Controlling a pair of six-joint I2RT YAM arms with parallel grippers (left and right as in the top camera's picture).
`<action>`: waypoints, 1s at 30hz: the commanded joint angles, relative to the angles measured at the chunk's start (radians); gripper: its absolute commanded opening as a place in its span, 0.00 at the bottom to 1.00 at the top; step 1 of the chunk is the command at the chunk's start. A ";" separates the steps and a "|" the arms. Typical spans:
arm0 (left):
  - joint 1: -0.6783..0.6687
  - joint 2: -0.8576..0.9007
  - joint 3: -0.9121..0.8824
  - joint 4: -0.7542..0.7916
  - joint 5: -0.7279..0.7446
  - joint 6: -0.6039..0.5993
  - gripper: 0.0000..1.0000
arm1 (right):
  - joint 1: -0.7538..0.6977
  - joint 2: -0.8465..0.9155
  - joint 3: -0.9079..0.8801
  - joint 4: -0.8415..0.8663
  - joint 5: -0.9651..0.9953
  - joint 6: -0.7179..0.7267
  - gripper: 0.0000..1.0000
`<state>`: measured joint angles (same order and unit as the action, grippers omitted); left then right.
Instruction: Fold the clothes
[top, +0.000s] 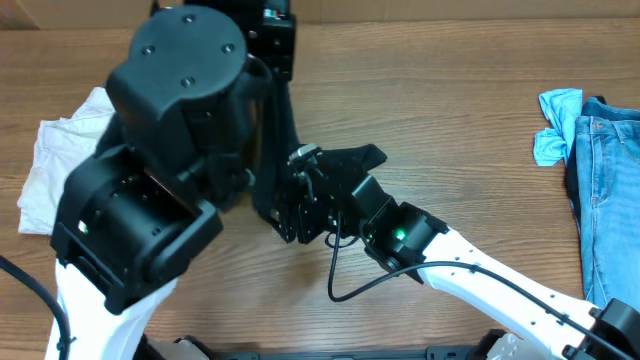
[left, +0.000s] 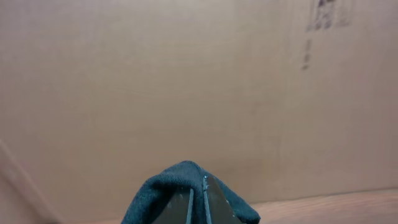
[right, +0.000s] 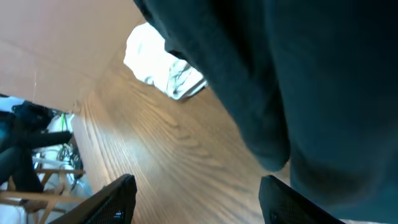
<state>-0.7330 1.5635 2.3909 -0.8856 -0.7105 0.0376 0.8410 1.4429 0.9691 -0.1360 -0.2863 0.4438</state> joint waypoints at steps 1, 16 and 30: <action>-0.077 -0.003 0.014 0.049 -0.084 0.034 0.04 | 0.006 0.032 0.021 0.031 0.040 0.002 0.67; -0.382 -0.001 0.014 0.290 -0.454 0.301 0.04 | 0.006 0.034 0.021 0.046 0.419 0.003 0.68; -0.378 0.000 0.014 0.395 -0.620 0.453 0.05 | 0.003 -0.117 0.022 -0.231 0.567 0.032 0.04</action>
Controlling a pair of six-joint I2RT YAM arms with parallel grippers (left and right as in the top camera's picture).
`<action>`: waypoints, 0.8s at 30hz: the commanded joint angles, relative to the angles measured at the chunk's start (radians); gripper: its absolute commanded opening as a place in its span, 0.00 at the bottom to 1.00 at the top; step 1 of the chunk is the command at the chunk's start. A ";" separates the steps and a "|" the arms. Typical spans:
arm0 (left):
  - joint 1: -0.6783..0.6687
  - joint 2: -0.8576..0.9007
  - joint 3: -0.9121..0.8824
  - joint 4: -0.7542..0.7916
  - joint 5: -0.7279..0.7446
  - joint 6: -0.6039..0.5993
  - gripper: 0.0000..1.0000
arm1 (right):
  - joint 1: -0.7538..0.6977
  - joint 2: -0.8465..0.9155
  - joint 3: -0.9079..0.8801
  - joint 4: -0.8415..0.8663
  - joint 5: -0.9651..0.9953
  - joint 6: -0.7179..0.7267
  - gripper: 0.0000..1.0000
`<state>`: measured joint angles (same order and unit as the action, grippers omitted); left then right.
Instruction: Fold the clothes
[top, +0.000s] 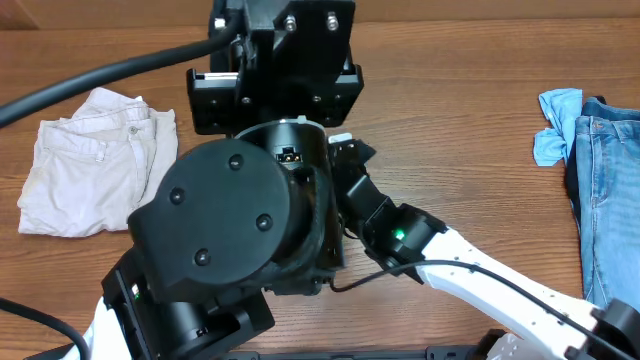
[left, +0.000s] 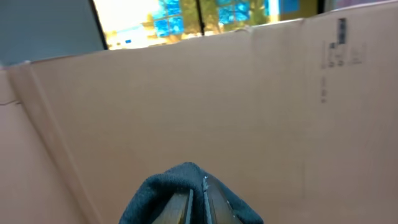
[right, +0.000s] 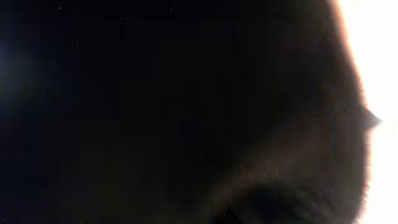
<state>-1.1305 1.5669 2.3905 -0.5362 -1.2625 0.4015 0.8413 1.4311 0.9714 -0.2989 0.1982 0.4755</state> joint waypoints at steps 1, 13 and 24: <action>0.030 -0.004 0.014 0.060 -0.079 0.104 0.05 | 0.003 -0.135 0.019 -0.115 0.126 0.001 0.04; 0.208 -0.005 0.014 0.086 -0.110 0.142 0.09 | -0.234 -0.734 0.183 -0.480 0.530 -0.082 0.04; 0.019 -0.028 0.014 0.032 -0.301 0.254 0.18 | -0.301 -0.756 0.506 -0.595 0.518 -0.143 0.04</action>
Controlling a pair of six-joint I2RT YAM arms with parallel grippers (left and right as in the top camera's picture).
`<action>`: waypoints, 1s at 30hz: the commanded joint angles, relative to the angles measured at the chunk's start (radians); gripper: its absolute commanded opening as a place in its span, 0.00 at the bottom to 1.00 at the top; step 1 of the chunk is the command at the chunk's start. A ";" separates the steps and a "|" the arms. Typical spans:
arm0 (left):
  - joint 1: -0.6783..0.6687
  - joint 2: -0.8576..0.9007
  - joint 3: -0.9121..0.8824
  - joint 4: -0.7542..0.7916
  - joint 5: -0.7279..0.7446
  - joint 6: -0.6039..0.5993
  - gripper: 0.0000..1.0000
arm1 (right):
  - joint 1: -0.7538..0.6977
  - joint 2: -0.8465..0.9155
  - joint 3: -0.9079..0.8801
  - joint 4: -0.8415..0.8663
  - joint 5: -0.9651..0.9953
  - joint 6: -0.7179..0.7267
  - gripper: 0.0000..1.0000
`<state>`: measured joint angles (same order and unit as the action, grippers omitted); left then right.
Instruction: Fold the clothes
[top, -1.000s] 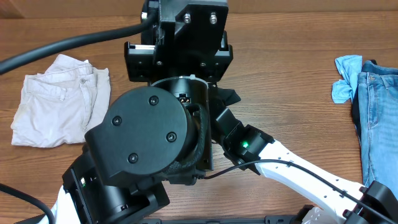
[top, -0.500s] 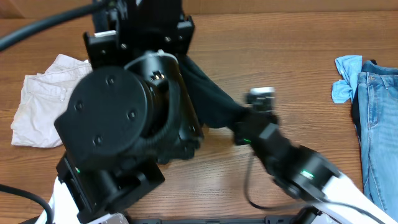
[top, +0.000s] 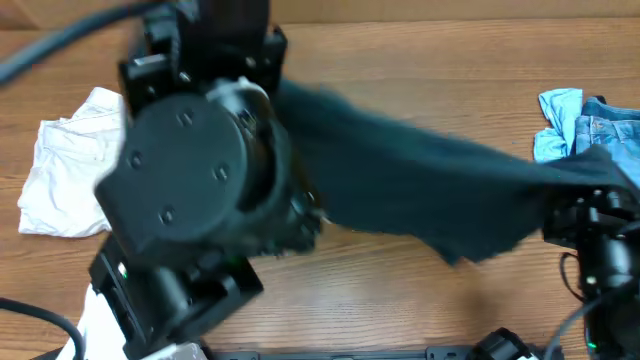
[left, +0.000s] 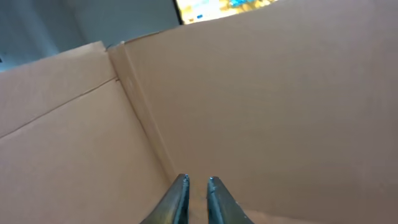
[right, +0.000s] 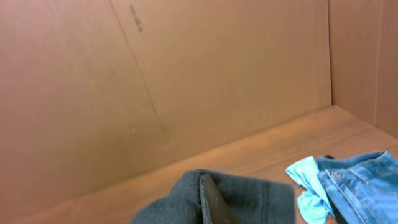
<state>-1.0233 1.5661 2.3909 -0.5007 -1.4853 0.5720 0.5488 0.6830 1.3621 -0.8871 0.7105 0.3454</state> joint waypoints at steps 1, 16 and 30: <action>-0.123 -0.032 0.014 -0.004 -0.078 0.097 0.19 | -0.008 -0.006 0.154 -0.023 -0.011 -0.013 0.04; -0.195 -0.050 0.013 -0.440 0.075 -0.365 0.42 | -0.008 0.129 0.278 -0.137 -0.077 -0.013 0.04; 0.375 0.222 0.013 -0.931 1.658 -0.703 0.43 | -0.008 0.135 0.296 0.149 -0.058 -0.057 0.04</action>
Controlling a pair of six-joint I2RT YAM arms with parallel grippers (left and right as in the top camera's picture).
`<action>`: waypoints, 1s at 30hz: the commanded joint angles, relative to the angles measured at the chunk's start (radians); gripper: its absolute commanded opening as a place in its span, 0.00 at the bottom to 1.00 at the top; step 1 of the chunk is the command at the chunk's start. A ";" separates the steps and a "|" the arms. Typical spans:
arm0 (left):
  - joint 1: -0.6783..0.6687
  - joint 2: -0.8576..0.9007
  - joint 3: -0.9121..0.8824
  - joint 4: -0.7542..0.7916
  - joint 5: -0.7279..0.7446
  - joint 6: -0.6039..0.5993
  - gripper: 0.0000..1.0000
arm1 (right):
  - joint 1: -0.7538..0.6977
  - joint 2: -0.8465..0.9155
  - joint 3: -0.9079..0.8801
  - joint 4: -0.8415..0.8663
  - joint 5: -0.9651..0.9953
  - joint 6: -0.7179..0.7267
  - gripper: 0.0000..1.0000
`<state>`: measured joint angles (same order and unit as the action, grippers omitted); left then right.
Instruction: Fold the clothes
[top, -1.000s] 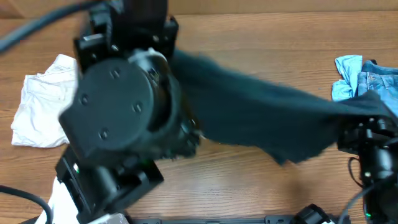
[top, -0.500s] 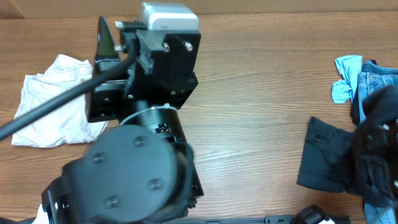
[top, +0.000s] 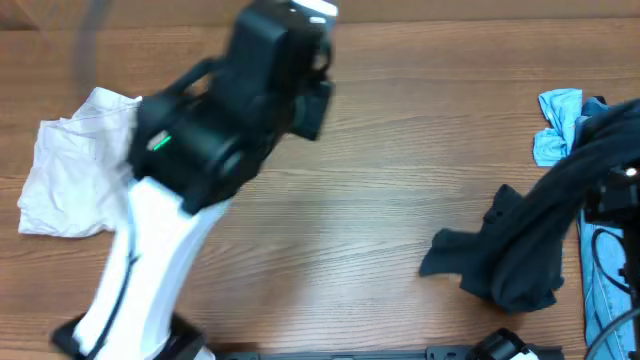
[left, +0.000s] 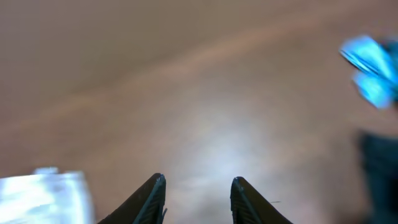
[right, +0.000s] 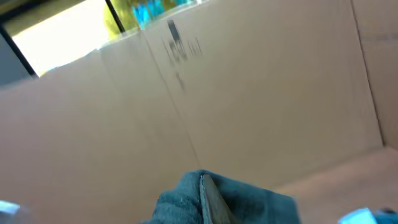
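Observation:
A dark teal garment hangs at the table's right side, its lower part crumpled on the wood. My right gripper is shut on a fold of the garment, raised and facing a cardboard wall. In the overhead view the cloth hides that gripper. My left gripper is open and empty over the table, and the picture is blurred. Its arm reaches across the upper left of the table.
White folded shorts lie at the left edge, seen also as a pale blur. Blue jeans and a light blue cloth lie at the far right, partly under the dark garment. Cardboard walls surround the table.
The garment was stretched across the table between the two arms; now it hangs from my right gripper alone at the right. My left gripper has opened and now faces the table.
First my left gripper held the dark garment up at mid-table, with the right gripper open beside it. Then cloth covered the right wrist view. Later the right gripper was shut on the garment, spread rightward. Now only the right gripper holds it.

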<state>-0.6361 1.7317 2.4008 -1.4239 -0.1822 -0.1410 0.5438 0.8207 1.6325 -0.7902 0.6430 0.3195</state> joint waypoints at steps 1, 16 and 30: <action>-0.018 0.080 0.003 -0.014 0.397 0.028 0.47 | -0.003 0.000 0.026 0.070 0.010 -0.043 0.04; -0.062 0.442 0.003 -0.143 1.162 0.361 0.64 | -0.003 0.027 0.026 0.168 0.044 -0.146 0.04; -0.282 0.458 0.003 -0.110 0.675 0.601 0.59 | -0.003 0.034 0.026 0.150 0.098 -0.146 0.04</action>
<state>-0.8474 2.1956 2.3947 -1.5658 0.7017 0.3790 0.5438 0.8532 1.6363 -0.6487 0.7174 0.1814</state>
